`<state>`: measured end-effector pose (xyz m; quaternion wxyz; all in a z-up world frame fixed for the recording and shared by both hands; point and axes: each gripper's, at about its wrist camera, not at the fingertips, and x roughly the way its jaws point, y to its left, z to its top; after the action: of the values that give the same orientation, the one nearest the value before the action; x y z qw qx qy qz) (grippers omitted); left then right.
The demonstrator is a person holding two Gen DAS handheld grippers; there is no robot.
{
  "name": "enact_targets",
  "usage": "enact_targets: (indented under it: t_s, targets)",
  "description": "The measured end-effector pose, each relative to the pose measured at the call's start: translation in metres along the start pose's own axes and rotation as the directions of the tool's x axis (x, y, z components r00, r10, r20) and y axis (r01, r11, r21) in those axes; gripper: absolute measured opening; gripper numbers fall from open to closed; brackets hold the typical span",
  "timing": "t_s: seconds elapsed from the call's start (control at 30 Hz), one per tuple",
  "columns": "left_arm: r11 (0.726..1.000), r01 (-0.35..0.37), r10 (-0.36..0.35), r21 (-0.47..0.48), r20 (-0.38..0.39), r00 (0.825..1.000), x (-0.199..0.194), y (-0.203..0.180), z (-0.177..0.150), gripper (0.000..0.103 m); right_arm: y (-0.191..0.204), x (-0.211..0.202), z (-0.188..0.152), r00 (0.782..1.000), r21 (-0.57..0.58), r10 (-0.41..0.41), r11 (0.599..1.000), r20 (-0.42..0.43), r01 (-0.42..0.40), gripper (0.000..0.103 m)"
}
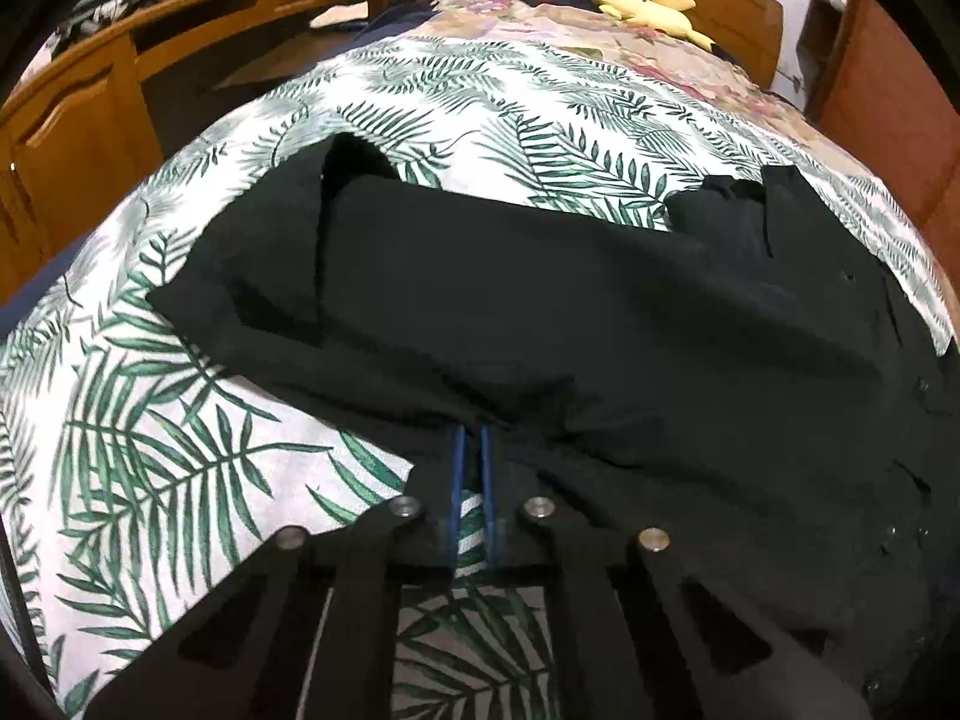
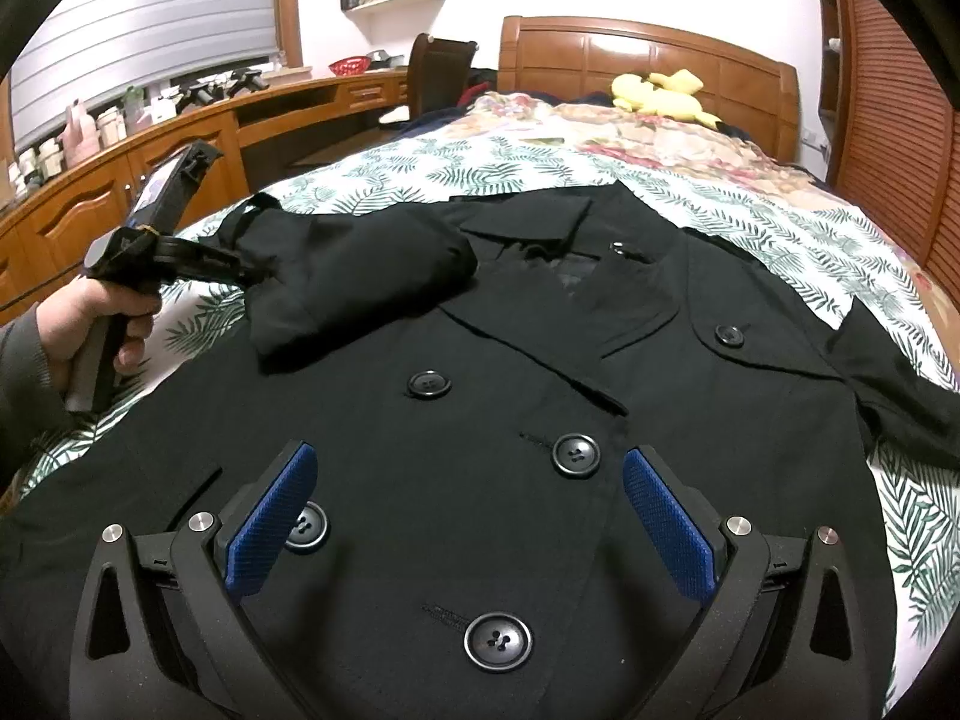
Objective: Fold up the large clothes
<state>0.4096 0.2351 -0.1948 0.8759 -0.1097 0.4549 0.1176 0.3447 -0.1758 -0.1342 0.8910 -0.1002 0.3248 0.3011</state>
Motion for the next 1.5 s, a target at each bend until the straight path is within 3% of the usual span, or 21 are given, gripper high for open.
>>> enact_targets:
  t_s: [0.23,0.47,0.77,1.0,1.2,1.5]
  targets:
    - [0.997,-0.031,0.024,0.074,0.095,0.995,-0.036,-0.026,-0.002,0.0,0.0,-0.004,-0.001,1.0,-0.003,-0.005,1.0,0.011,0.005,0.103]
    - [0.984,0.023,-0.059,0.175,0.205,0.977,-0.11,-0.079,0.003,0.0,-0.01,-0.023,-0.001,0.999,-0.007,-0.032,0.999,0.04,0.032,0.103]
    - [0.934,0.119,-0.204,0.337,0.229,0.952,-0.168,-0.169,-0.017,0.0,-0.045,-0.064,-0.003,0.992,0.023,-0.088,0.996,0.089,0.086,0.103]
    - [0.893,0.13,-0.245,0.43,0.225,0.943,-0.195,-0.218,-0.045,0.0,-0.075,-0.081,-0.005,0.988,0.086,-0.119,0.99,0.1,0.111,0.103]
    - [0.885,0.153,-0.271,0.439,0.22,0.937,-0.214,-0.223,-0.065,0.001,-0.082,-0.083,-0.007,0.99,0.091,-0.107,0.991,0.094,0.098,0.103]
    - [0.903,0.212,-0.315,0.373,0.239,0.919,-0.233,-0.179,-0.109,0.017,-0.065,-0.08,-0.005,0.994,0.089,-0.014,0.996,0.106,0.004,0.1]
